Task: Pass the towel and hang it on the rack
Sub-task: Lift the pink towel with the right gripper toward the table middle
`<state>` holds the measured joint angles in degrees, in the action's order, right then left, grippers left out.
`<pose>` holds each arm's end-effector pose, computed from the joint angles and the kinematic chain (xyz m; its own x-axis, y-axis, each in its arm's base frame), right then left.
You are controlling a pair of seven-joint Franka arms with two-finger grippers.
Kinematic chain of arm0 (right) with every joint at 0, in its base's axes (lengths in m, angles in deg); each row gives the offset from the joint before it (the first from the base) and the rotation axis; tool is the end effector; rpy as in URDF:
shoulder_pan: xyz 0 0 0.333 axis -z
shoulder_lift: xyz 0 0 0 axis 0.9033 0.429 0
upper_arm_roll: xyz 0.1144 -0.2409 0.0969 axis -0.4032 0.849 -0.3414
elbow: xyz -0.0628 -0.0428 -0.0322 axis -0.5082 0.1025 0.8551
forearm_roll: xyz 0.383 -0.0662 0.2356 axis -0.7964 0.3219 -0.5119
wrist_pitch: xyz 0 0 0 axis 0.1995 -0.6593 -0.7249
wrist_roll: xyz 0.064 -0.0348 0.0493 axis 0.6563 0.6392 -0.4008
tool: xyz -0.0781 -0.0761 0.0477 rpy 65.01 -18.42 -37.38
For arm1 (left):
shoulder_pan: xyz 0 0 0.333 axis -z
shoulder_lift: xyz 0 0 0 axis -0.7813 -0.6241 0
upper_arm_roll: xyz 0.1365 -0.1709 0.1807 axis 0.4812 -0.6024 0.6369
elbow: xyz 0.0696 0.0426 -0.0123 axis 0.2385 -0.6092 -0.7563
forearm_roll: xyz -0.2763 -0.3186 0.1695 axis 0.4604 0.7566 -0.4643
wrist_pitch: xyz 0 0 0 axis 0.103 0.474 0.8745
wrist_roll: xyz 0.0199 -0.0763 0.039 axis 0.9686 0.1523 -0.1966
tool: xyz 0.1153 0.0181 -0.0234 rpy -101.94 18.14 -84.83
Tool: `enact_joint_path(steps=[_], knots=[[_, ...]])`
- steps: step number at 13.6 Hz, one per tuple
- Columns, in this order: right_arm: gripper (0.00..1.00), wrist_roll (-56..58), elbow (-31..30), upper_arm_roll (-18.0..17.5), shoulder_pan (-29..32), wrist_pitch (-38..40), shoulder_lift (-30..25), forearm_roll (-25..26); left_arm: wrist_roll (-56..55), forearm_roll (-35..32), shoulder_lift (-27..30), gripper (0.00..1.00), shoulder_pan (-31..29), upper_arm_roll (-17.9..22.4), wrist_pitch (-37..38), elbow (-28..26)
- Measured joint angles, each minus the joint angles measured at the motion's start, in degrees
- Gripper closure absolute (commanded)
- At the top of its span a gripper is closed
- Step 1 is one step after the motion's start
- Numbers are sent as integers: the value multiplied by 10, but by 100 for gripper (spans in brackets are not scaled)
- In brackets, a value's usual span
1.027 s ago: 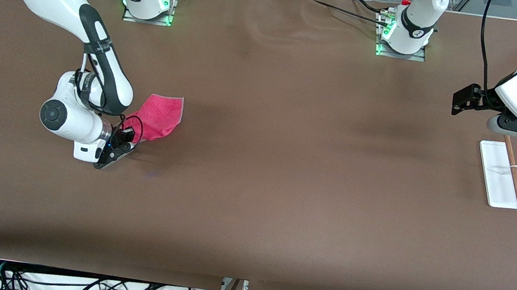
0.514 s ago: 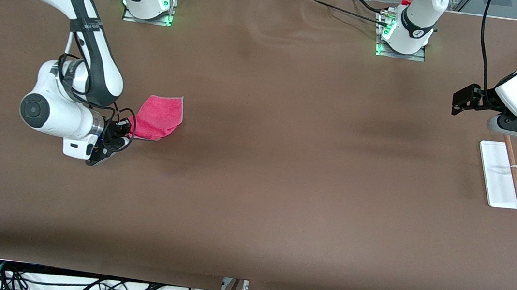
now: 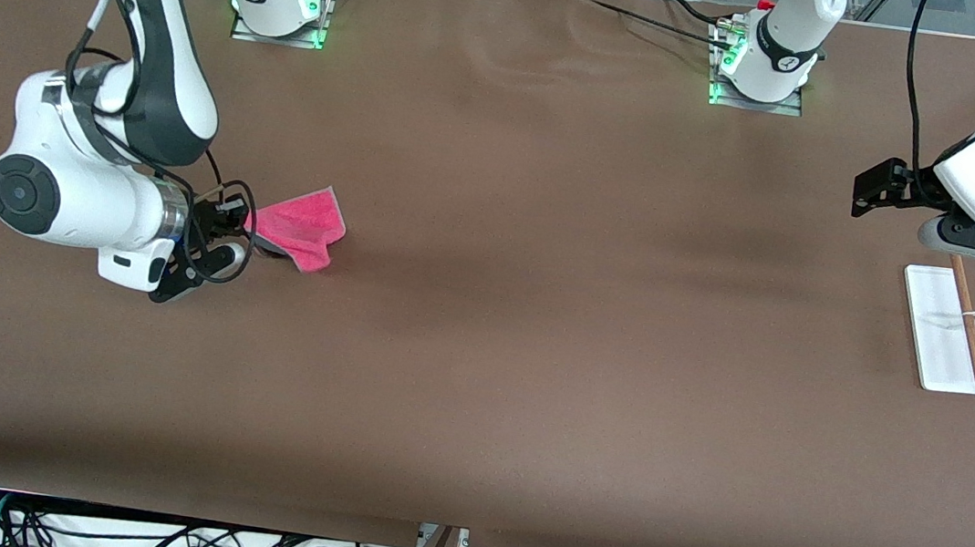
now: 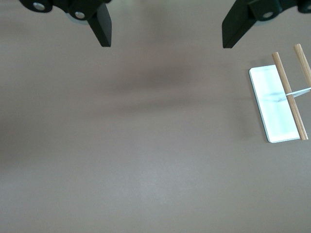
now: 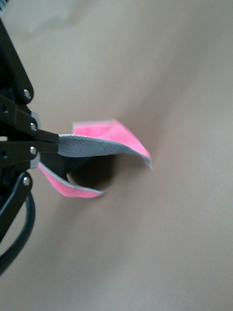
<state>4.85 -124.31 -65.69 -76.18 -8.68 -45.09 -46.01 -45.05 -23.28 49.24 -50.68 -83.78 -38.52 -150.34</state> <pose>0.6745 0.1572 0.3451 0.8059 0.5481 -0.2240 0.5004 -0.8327 -0.2372 0.6125 -0.0581 0.5424 0.9896 -0.1037 -0.1002 -0.1057 -0.9943 -0.0155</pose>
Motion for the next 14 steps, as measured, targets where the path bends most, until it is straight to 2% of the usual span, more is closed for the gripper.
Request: enact_joint_path(steps=[4, 6, 11, 14], knots=[[100, -90, 86, -5, -43, 103, -1, -1, 0, 0, 0, 0, 0, 0, 0, 0], [100, -142, 115, -24, -56, 133, -1, -9, 0, 0, 0, 0, -1, 1, 0, 0], [100, -297, 171, -71, -63, 151, -1, -113, 0, 20, -2, 0, -4, 5, 0, 0], [100, -441, 194, -125, -64, 132, 2, -172, 0, 21, -4, 0, -4, 4, 4, 0]])
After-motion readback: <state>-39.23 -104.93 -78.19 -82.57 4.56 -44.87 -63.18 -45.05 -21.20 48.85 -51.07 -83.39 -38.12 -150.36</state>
